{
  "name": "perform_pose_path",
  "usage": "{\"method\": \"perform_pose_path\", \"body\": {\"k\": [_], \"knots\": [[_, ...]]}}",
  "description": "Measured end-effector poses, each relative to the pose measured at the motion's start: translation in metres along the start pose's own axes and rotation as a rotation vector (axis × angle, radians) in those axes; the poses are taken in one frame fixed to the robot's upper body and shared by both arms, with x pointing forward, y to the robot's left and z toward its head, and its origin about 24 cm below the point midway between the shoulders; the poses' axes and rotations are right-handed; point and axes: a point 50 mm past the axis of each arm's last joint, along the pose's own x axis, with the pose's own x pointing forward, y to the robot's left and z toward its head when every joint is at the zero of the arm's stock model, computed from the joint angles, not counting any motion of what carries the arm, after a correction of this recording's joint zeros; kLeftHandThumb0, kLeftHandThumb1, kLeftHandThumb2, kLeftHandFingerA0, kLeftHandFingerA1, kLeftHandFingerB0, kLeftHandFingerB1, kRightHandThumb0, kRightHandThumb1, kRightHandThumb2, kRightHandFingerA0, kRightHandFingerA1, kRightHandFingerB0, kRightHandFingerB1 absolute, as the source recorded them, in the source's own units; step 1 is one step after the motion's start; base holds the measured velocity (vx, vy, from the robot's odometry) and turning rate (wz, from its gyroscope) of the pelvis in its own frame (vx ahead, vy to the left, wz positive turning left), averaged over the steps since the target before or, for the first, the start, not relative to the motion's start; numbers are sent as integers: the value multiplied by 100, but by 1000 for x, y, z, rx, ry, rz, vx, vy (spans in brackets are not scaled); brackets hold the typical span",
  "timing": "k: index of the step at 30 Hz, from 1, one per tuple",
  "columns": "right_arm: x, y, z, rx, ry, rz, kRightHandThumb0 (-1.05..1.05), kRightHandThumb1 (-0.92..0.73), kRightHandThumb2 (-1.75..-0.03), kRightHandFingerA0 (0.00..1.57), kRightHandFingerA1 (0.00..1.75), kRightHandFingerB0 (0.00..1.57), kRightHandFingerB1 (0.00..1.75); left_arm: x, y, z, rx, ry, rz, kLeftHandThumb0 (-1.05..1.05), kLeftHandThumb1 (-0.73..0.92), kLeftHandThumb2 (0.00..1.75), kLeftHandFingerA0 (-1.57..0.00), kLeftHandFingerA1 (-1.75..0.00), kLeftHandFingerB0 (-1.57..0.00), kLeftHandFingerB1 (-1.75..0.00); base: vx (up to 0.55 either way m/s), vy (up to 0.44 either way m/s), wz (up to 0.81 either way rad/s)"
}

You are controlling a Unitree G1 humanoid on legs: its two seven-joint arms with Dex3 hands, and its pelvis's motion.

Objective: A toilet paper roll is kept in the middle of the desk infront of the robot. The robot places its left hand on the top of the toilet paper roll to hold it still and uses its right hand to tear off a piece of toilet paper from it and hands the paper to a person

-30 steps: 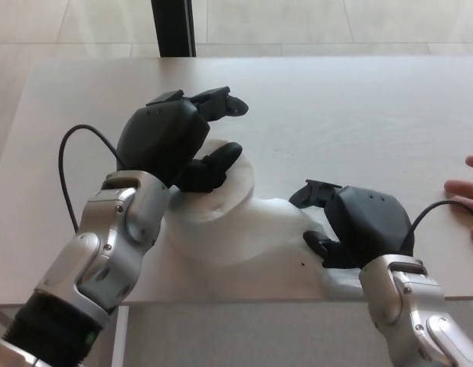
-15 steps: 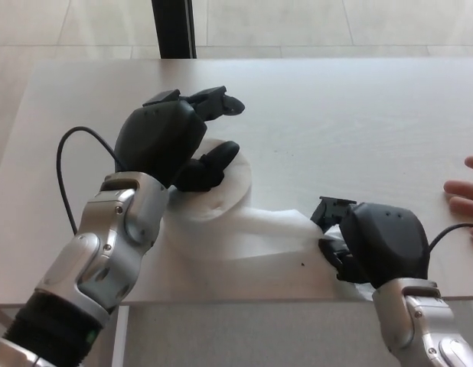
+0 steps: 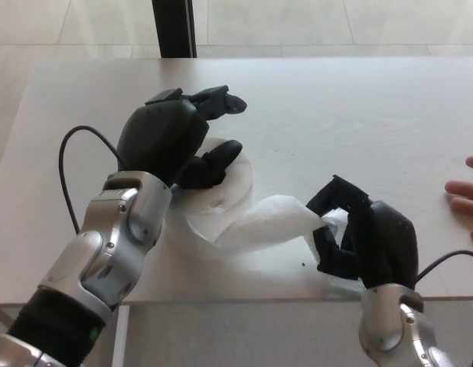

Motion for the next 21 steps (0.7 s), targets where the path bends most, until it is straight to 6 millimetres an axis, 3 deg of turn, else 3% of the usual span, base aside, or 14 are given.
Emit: {"method": "perform_pose_path", "body": {"k": [4, 5, 6, 7, 8, 12, 16, 18, 21], "knots": [[4, -1, 10, 120, 11, -73, -17, -61, -115, 87, 175, 71, 169, 0, -1, 1, 7, -2, -1, -51, 59, 100, -30, -57, -46, -61, 0, 0, 0], [6, -2, 13, 143, 11, -89, -13, -54, -124, 85, 175, 70, 170, 1, -2, 1, 9, -2, -1, -47, 75, 62, -36, -48, -49, -43, 0, 0, 0], [9, -4, 17, 171, 8, -110, -13, -54, -124, 85, 175, 70, 170, 1, -2, 1, 11, -2, 0, -47, 75, 62, -36, -48, -49, -43, 0, 0, 0], [13, -5, 20, 202, 11, -129, -20, -63, -115, 79, 175, 61, 172, 1, -3, 1, 15, -3, -1, -37, 72, 60, -37, -49, -49, -45, 0, 0, 0], [14, -7, 22, 218, 10, -140, -16, -56, -122, 84, 175, 68, 170, 1, -3, 2, 18, -5, -2, -39, 73, 61, -36, -49, -49, -44, 0, 0, 0], [25, -20, 28, 290, 1, -205, -12, -49, -132, 85, 175, 73, 167, 1, -4, 3, 31, -5, 1, -34, 67, 62, -36, -50, -49, -45, 0, 0, 0], [34, -35, 35, 367, -15, -271, -12, -49, -130, 84, 175, 74, 163, 1, -6, 2, 53, 1, 2, -35, 65, 59, -37, -51, -50, -46, 0, 0, 0], [37, -41, 39, 400, -26, -294, -9, -49, -139, 95, 175, 80, 156, 1, -7, 1, 62, 4, 1, -38, 66, 59, -37, -51, -50, -45, 0, 0, 0], [41, -48, 45, 445, -40, -319, -12, -46, -138, 98, 175, 82, 155, 1, -7, 1, 70, 2, 6, -39, 66, 58, -37, -51, -50, -45, 0, 0, 0]]}}
